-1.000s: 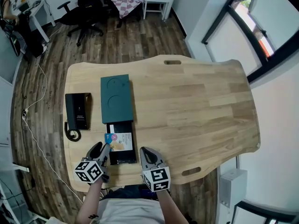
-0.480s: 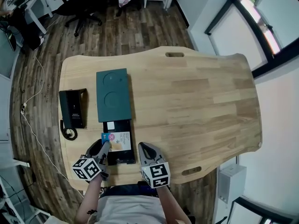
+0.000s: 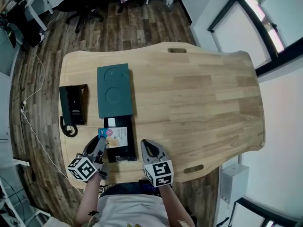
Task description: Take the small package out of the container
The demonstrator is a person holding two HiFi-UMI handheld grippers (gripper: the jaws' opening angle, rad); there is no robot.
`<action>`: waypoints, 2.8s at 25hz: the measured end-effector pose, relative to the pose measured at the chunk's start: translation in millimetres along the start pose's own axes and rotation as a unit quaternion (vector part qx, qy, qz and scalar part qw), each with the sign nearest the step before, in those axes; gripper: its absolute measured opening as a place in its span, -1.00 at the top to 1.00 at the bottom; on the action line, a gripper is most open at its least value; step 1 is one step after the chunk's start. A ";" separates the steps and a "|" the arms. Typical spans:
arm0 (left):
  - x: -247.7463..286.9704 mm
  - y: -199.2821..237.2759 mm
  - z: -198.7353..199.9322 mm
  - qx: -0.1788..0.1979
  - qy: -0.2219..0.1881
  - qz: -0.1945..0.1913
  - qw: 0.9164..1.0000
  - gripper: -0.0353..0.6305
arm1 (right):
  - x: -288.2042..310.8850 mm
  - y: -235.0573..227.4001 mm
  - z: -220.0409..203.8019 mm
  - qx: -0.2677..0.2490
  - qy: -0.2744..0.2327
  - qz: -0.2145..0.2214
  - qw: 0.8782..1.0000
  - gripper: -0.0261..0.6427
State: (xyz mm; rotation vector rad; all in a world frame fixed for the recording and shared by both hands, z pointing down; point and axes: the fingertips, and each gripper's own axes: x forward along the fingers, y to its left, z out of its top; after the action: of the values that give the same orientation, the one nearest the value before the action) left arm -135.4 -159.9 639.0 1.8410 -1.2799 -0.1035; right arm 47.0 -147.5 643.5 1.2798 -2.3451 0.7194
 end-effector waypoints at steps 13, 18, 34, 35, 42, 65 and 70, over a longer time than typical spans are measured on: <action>-6.2 -25.1 17.7 -0.021 -0.032 -0.040 0.998 0.60 | -14.5 6.1 16.0 -0.009 -0.025 -0.005 1.000 0.90; -12.3 -35.1 22.9 -0.030 -0.042 -0.055 0.997 0.60 | -23.9 7.8 22.9 -0.012 -0.036 -0.009 0.999 0.90; -39.3 -62.8 32.5 -0.070 -0.058 -0.106 0.990 0.61 | -62.5 22.3 35.8 -0.003 -0.083 -0.033 0.996 0.90; -41.9 -66.1 33.8 -0.073 -0.059 -0.110 0.990 0.61 | -65.2 23.7 37.7 -0.004 -0.086 -0.033 0.996 0.90; -58.0 -90.9 51.9 -0.102 -0.080 -0.134 0.982 0.61 | -80.8 29.5 56.2 -0.013 -0.115 -0.044 0.992 0.90; -86.7 -94.2 71.3 -0.159 -0.117 -0.165 0.966 0.61 | -96.0 37.1 71.0 -0.029 -0.139 -0.064 0.988 0.90; -82.5 -91.3 69.0 -0.159 -0.113 -0.167 0.966 0.61 | -92.1 35.9 70.5 -0.032 -0.134 -0.063 0.988 0.90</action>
State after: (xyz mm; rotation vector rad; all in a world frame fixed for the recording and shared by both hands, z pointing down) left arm -143.0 -126.7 502.1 1.7787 -1.0185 -0.6807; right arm 58.5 -112.0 528.0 1.5634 -2.4434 0.4520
